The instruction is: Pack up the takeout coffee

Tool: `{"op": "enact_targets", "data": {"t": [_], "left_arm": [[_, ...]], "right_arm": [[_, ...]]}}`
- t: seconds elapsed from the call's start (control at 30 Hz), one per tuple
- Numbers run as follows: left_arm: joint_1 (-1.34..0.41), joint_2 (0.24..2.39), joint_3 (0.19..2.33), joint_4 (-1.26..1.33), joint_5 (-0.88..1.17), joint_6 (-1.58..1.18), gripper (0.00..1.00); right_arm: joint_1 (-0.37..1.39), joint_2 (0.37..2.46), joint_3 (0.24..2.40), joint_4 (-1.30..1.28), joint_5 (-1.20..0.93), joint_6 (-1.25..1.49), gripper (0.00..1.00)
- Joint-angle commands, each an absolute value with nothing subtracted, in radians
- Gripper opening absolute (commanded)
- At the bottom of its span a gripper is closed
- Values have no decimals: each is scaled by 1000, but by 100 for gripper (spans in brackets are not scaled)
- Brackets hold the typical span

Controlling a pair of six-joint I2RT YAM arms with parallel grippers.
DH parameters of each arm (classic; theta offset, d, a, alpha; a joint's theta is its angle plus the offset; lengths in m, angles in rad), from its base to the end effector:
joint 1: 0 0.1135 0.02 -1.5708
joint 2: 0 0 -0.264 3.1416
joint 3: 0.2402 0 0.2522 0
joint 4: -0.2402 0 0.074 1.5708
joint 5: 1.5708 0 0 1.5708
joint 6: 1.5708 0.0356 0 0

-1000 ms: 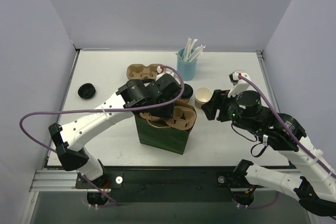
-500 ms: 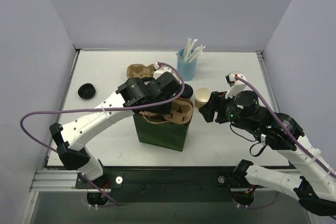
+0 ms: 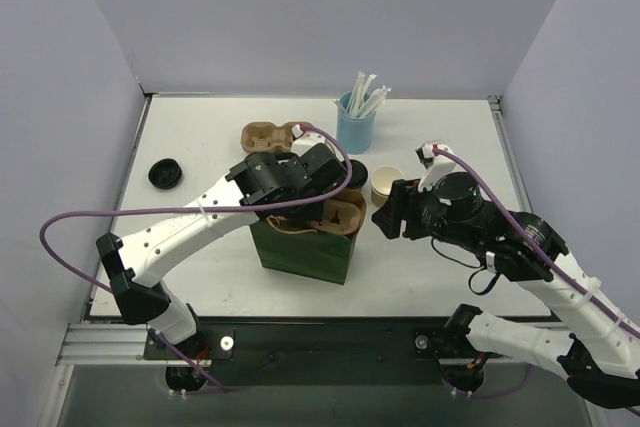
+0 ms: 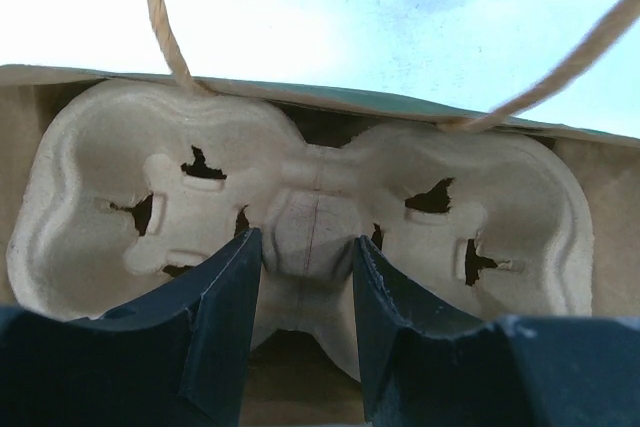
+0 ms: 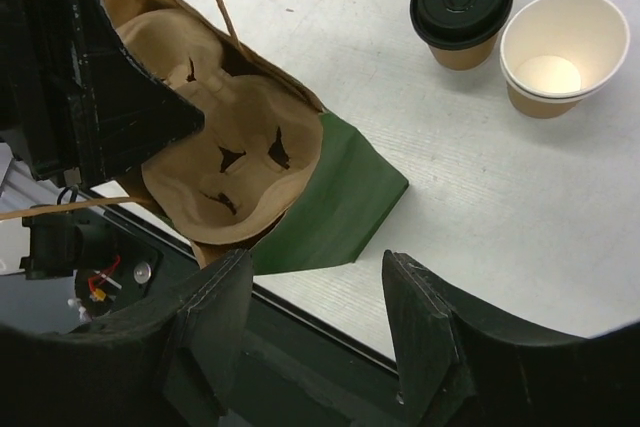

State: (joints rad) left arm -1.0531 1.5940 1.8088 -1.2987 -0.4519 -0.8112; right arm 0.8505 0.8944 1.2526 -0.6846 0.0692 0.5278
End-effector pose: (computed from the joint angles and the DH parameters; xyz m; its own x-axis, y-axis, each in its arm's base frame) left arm 0.1631 -0.2550 0.3946 -0.7947 0.0773 -0.6020 0.1516 0.9857 -0.0735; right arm 0.1119 0.1238 0.4263 -0.5386 0.1480 -0.8295 -0.5039 0.7324 0.4579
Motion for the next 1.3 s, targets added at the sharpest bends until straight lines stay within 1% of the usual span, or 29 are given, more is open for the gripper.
{"op": "enact_targets", "data": {"t": [0.0,0.13,0.23,0.4,0.6,0.87,1.1,1.13,1.2,1.23,1.27], "left_arm": [[-1058,1554,1749,-1263,-506,-908,38],[-1057,1536,1715,-1244,-515,-910,38],[-1058,1526,1726,-1249,-540,-913,38],[-1058,1470,1657,-1166,-552,-916,38],[-1057,1422,1554,-1069,-551,-916,38],[-1058,1442,1513,-999,-506,-899,39],[-1057,1443,1445,-962,-508,-896,40],[-1057,1443,1439,-950,-505,-896,40],[-1057,1450,1433,-946,-489,-897,45],[-1057,1453,1439,-951,-485,-900,51],[-1058,1459,1445,-959,-482,-903,54]], "right_arm": [[859,916,1261,-690,28,532,55],[879,928,1273,-683,8,508,54],[917,948,1299,-664,-69,418,54],[943,979,1342,-637,-149,324,54],[943,960,1315,-638,-65,370,54],[942,931,1302,-640,-3,376,54],[940,908,1290,-640,41,377,54],[937,905,1284,-640,43,377,54],[936,896,1282,-640,52,377,55],[931,894,1281,-640,54,376,55],[928,893,1281,-640,54,373,55]]}}
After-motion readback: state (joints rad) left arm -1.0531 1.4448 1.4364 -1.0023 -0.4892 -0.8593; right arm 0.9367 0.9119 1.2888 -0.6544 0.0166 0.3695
